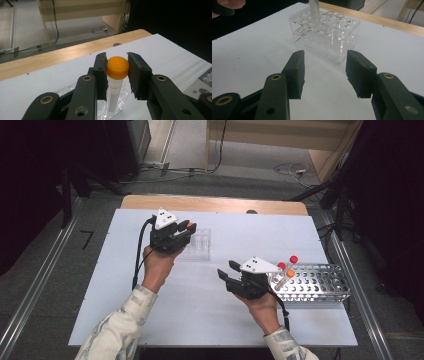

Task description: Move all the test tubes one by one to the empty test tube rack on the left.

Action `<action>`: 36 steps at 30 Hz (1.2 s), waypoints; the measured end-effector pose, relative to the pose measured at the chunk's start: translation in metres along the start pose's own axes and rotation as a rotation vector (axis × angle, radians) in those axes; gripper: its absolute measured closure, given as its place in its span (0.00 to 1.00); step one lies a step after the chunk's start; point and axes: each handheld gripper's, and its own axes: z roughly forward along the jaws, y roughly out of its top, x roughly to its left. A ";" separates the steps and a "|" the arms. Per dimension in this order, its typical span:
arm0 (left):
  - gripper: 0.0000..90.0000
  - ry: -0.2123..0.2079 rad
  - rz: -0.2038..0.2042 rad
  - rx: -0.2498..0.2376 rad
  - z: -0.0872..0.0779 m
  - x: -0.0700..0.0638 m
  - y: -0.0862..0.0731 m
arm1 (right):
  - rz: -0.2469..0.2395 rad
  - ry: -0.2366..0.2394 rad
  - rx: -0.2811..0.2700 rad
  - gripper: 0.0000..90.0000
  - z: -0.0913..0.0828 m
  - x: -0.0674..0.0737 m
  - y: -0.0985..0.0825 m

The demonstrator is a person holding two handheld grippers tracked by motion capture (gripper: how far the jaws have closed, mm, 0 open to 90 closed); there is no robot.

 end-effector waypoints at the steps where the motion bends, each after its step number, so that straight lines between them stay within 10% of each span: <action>1: 0.78 0.006 0.002 0.002 0.001 0.002 0.001 | -0.001 -0.001 -0.001 0.53 0.000 0.000 0.000; 36: 0.76 0.049 -0.003 0.091 0.038 0.008 -0.039 | 0.008 -0.001 -0.010 0.52 -0.003 -0.002 -0.001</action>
